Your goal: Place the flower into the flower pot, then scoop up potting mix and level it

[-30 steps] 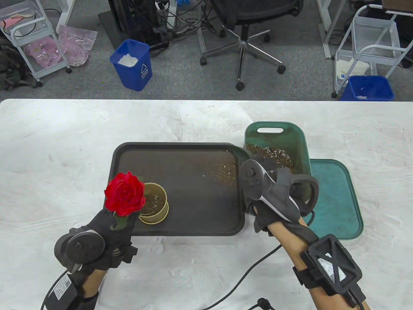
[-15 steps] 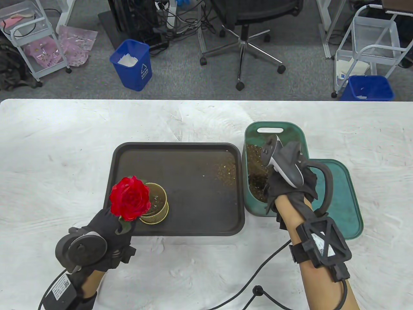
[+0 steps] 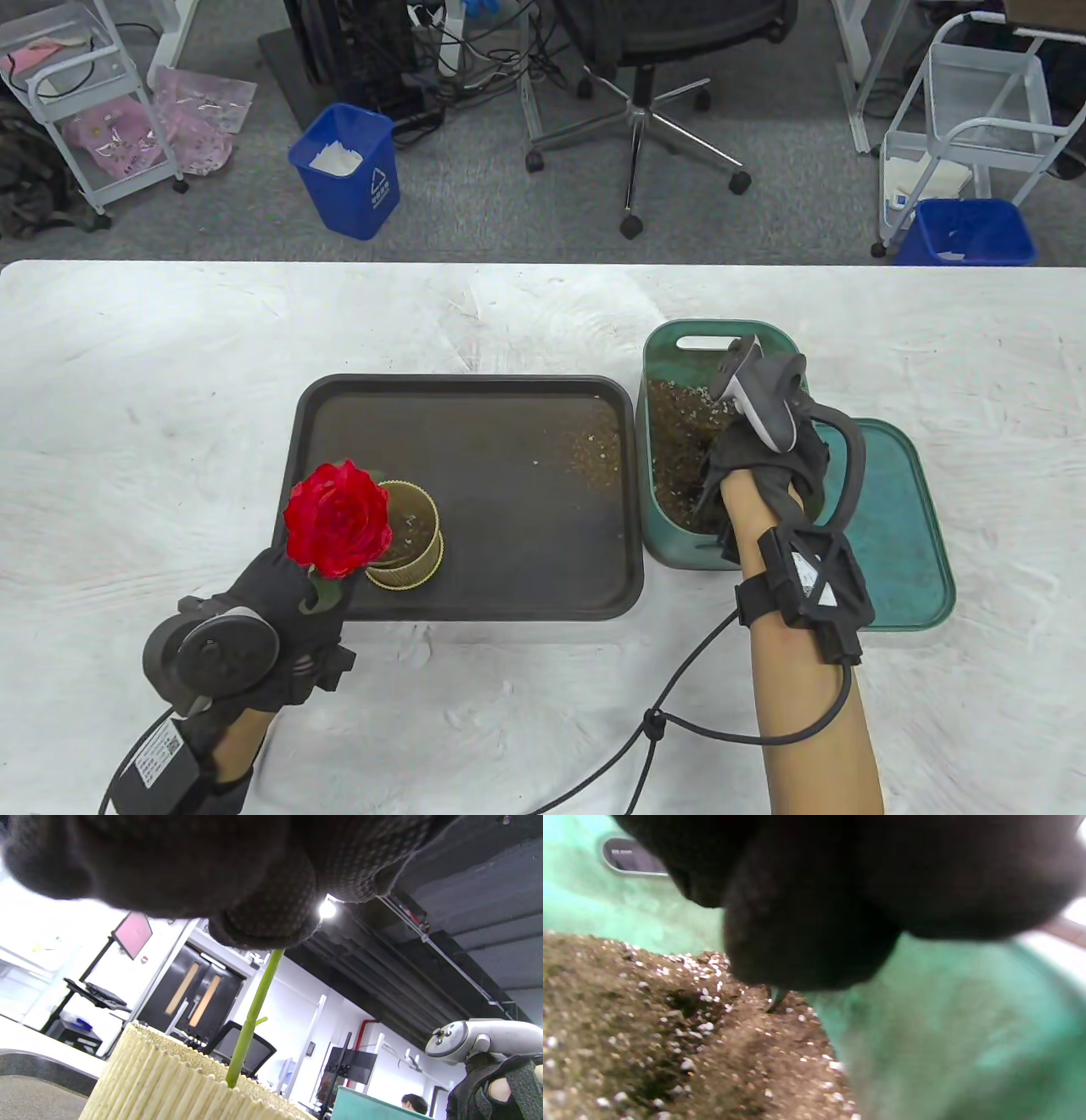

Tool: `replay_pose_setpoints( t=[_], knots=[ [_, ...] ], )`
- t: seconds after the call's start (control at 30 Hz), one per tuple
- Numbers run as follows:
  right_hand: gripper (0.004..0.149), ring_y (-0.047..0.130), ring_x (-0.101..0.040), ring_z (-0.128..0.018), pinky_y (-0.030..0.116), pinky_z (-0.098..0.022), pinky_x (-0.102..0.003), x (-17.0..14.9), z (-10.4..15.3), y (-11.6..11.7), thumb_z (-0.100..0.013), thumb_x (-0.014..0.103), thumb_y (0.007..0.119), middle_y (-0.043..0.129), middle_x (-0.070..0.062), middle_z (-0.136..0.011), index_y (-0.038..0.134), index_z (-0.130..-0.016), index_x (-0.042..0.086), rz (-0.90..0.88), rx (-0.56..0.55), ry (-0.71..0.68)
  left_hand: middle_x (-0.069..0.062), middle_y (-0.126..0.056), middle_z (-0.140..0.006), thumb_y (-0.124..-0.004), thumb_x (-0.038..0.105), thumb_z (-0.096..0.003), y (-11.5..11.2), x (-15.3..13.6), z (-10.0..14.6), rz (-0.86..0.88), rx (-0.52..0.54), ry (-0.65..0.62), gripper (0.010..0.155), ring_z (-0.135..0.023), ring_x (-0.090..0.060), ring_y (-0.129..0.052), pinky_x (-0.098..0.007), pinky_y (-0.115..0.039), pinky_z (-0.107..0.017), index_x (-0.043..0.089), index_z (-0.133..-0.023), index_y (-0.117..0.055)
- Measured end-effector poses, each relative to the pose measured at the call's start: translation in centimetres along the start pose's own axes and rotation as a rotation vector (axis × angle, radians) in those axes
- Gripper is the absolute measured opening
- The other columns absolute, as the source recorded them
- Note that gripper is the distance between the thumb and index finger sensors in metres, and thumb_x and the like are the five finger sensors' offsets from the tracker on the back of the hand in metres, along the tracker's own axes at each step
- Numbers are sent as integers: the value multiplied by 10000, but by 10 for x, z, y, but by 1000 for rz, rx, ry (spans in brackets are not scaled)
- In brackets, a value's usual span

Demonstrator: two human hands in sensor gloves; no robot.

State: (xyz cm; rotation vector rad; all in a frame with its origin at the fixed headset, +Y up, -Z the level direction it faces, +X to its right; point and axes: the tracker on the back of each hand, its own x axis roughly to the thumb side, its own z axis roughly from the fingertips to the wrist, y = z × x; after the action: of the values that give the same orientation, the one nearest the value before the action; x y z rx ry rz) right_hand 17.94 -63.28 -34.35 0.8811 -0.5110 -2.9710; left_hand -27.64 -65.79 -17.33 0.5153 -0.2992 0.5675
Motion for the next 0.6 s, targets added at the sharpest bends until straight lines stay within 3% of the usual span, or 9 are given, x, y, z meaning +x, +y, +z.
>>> replay_pose_setpoints(
  t=[0.6],
  knots=[
    [535, 1053, -263, -234, 928, -134, -418, -13, -35, 13, -394, 313, 762, 988, -125, -615, 757, -875, 80, -417, 304, -86, -14, -1030, -463, -795, 464, -405, 1, -5, 0, 5, 6, 27, 434, -125, -142, -1015, -378, -919, -248, 197, -713, -945]
  ],
)
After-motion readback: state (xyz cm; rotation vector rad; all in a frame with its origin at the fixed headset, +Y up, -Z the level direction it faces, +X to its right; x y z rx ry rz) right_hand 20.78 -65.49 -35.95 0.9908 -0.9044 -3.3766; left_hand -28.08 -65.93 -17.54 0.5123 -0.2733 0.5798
